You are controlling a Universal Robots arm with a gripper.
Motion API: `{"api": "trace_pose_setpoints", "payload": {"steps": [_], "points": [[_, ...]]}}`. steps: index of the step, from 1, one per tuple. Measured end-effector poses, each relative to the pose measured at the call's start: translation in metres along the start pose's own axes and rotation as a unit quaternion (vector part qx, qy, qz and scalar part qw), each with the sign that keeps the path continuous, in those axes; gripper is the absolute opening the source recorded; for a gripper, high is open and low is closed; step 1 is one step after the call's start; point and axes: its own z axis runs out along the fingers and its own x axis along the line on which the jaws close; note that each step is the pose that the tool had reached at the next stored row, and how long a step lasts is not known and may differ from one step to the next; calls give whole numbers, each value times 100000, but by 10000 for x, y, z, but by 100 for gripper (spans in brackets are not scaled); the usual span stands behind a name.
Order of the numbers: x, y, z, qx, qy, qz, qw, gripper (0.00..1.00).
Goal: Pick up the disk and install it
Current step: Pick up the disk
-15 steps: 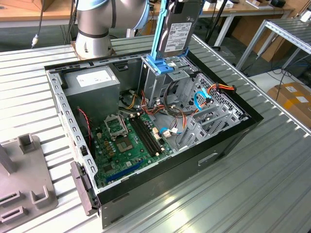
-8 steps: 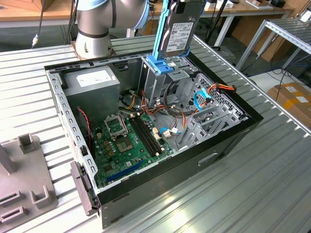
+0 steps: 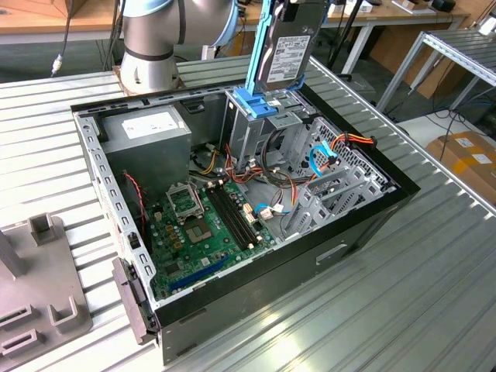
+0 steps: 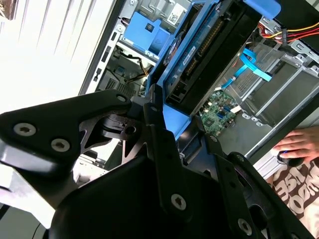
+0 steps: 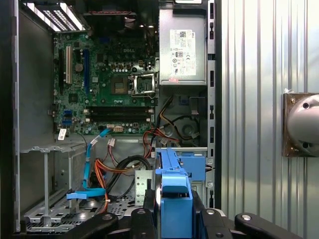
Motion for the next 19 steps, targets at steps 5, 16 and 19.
{"api": "trace_pose_setpoints", "payload": {"steps": [5,16,19], "points": [[0,-69,0,1,0,-3,100000,36],[175,-86,2,-1,-172,-2,100000,36],[266,-87,4,-2,-189,-3,100000,36]]}}
